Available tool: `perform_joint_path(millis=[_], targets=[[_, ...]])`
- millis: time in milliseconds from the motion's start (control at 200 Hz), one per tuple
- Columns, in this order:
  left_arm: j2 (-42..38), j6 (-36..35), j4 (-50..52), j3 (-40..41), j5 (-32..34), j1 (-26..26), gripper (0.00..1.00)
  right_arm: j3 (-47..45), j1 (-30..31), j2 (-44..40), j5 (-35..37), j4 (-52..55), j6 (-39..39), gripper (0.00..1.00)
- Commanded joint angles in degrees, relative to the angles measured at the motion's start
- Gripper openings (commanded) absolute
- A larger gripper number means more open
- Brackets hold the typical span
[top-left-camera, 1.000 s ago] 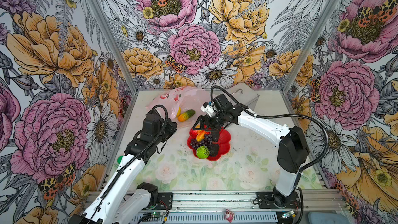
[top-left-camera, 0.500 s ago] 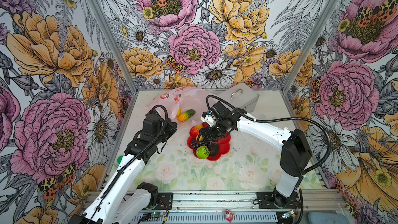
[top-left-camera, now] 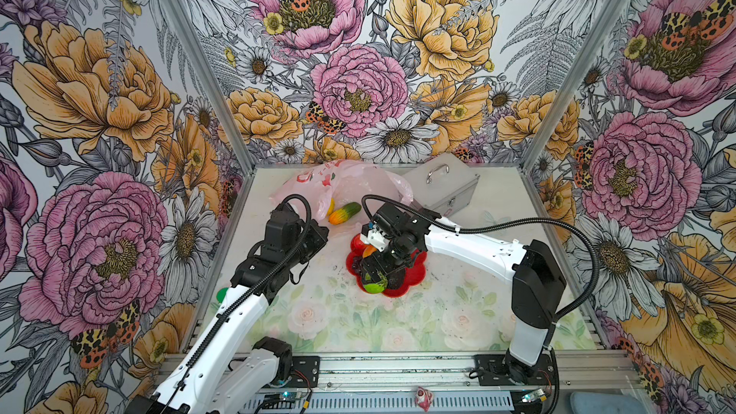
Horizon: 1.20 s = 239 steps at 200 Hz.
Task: Place the fruits into the plastic bag
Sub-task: Pick up the fruit from the plate.
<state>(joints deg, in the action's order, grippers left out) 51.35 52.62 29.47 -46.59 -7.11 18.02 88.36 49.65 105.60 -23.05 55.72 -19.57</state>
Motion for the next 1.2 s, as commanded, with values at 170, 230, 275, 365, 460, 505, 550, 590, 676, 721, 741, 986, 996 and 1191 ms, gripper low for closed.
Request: perform_joint_path(millis=[170,230,275,365,460,505,550,590,676,721,741,986,996,1191], targets=[[-0.4,0.9,-1.5,0.5,1.3,0.6,0.0,2.9,2.0,2.8,4.8,1.1,1.4,0.99],[-0.6,1.0,-1.5,0.7,1.4,0.7,0.0,3.0,2.0,3.1,5.4,1.1,1.3,1.0],[-0.7,1.1,-1.5,0.8,1.4,0.8,0.0,3.2,2.0,3.5,5.6,1.1,1.2,1.0],[-0.9,1.1,-1.5,1.0,1.4,0.7,0.0,4.0,2.0,4.6,5.9,1.1,1.0,0.98],[-1.0,1.0,-1.5,1.1,1.4,0.7,0.0,4.6,2.0,5.7,6.3,1.1,0.6,0.96],[-1.1,1.0,-1.5,1.1,1.5,0.7,0.0,4.9,2.0,6.1,6.5,1.2,0.3,0.95],[-1.1,1.0,-1.5,1.2,1.5,0.6,0.0,4.9,2.1,6.5,6.8,1.2,0.3,0.94],[-1.2,1.0,-1.5,1.2,1.4,0.6,0.0,4.9,2.0,6.7,7.1,1.3,0.2,0.93],[-1.2,1.0,-1.4,1.2,1.3,0.3,0.0,4.7,2.0,7.1,7.9,1.7,0.3,0.92],[-1.2,0.9,-1.5,1.3,1.2,0.3,0.0,4.7,2.0,7.3,8.2,2.1,0.3,0.91],[-1.2,0.9,-1.5,1.4,1.1,0.2,0.0,4.6,2.0,7.4,8.3,2.2,0.5,0.9],[-1.4,1.0,-1.6,1.9,0.9,-0.1,0.0,4.7,2.0,8.6,8.8,2.9,0.8,0.86],[-1.3,1.0,-1.7,1.9,0.8,-0.2,0.0,4.9,2.0,8.6,8.8,2.9,0.7,0.85],[-0.6,0.6,-2.0,1.4,0.3,-0.7,0.0,4.9,2.1,8.9,8.8,2.9,0.5,0.79]])
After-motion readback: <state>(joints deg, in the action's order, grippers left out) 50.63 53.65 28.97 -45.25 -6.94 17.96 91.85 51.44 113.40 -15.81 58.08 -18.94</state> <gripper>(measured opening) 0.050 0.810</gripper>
